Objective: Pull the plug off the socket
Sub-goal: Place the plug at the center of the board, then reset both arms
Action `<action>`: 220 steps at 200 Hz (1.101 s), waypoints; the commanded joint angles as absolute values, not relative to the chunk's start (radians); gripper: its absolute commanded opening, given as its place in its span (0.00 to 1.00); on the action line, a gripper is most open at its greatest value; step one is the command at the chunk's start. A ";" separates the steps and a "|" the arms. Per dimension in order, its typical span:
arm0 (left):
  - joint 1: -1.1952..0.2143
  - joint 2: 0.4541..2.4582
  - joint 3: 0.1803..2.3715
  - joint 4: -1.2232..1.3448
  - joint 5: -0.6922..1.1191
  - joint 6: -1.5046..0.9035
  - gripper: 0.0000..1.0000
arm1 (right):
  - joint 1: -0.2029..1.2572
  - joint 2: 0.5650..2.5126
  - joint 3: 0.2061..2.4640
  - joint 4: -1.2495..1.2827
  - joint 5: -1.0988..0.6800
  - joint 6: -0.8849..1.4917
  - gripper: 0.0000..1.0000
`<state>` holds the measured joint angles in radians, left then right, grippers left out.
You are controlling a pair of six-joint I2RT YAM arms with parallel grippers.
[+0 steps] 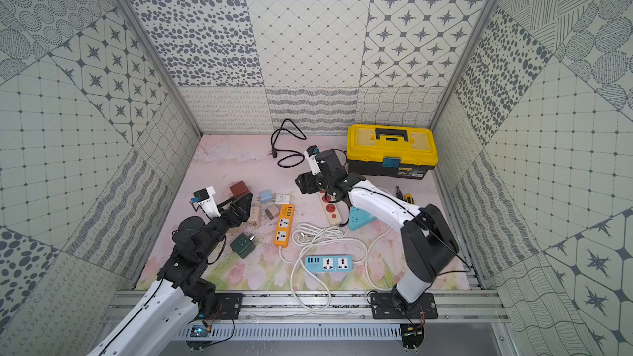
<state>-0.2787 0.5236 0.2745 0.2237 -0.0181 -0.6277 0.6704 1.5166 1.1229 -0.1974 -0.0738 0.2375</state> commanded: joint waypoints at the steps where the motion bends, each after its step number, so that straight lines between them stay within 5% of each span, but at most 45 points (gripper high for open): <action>1: -0.273 0.514 0.246 0.240 -0.043 -0.618 1.00 | 0.650 1.340 0.942 -0.146 0.100 0.142 0.82; 26: -0.272 0.524 0.238 0.261 -0.029 -0.616 1.00 | 0.549 1.120 0.764 -0.113 0.169 0.144 0.99; 73: -0.270 0.537 0.252 0.264 0.004 -0.594 1.00 | 0.174 0.891 0.522 0.070 0.125 0.223 1.00; 110: -0.272 0.542 0.253 0.255 0.015 -0.572 1.00 | -0.064 0.984 0.455 0.246 0.047 0.202 1.00; 166: -0.270 0.565 0.282 0.214 -0.012 -0.527 1.00 | -0.053 1.504 0.476 0.705 0.001 0.136 0.99; 175: -0.267 0.571 0.287 0.205 -0.023 -0.511 1.00 | 0.009 1.518 0.520 0.600 -0.014 0.048 0.99; 202: -0.268 0.602 0.298 0.200 -0.063 -0.464 1.00 | 0.049 1.591 0.319 1.075 0.026 0.016 1.00; 220: -0.268 0.652 0.344 0.183 -0.099 -0.391 0.99 | 0.046 1.546 0.380 0.891 0.049 0.022 1.00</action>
<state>-0.2745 0.5945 0.2832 0.1963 -0.0269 -0.5365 0.0597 1.5555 0.3580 0.7647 0.0135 0.0570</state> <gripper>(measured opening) 0.996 0.999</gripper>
